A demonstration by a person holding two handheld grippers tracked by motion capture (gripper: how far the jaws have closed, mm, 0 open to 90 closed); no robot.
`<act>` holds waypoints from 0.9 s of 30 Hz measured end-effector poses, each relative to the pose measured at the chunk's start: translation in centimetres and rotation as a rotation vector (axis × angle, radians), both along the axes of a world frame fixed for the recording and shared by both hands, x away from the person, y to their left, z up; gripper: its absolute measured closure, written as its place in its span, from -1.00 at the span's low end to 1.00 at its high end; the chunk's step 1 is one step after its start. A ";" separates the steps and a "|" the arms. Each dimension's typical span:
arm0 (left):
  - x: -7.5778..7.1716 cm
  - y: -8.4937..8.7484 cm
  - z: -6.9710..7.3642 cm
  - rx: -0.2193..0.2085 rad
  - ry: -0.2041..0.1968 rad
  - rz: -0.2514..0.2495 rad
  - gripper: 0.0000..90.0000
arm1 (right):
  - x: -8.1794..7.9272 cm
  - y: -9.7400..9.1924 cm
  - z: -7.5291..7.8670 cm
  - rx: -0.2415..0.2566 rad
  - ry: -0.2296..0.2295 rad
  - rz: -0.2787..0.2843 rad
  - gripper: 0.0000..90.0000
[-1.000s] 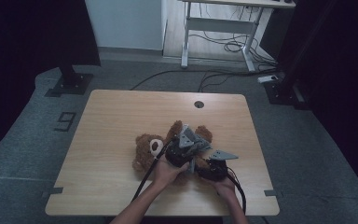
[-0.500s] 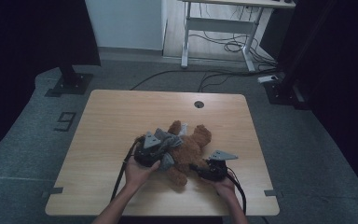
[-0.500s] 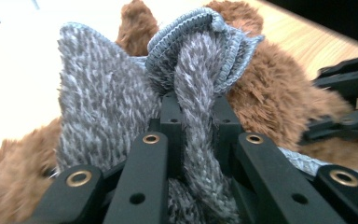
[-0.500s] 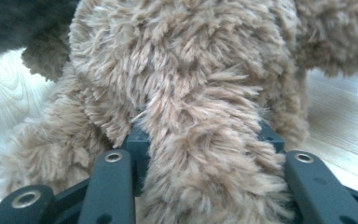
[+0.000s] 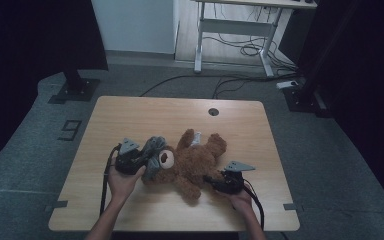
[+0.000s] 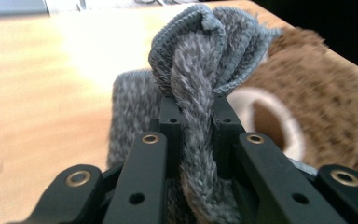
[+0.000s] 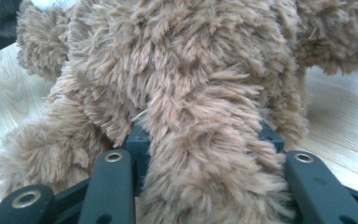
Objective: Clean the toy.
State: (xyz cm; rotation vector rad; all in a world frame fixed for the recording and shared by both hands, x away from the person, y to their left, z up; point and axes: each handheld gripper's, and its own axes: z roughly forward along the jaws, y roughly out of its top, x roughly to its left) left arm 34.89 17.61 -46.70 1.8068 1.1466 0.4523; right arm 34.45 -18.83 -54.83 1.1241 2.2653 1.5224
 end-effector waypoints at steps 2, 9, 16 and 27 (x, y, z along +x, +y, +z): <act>-0.1 0.7 -0.6 0.005 0.008 0.018 0.75 | 0.0 0.0 0.0 0.000 0.000 -0.001 0.22; 0.1 2.3 -3.4 0.043 0.096 0.056 0.74 | 0.0 0.0 0.0 0.002 0.003 -0.003 0.22; 0.7 2.2 -4.1 0.059 0.138 0.052 0.73 | 0.0 0.0 0.0 0.003 0.005 -0.008 0.22; 1.5 -1.4 3.7 0.016 -0.026 -0.038 0.73 | 0.8 0.4 -0.1 -0.022 -0.040 -0.058 0.25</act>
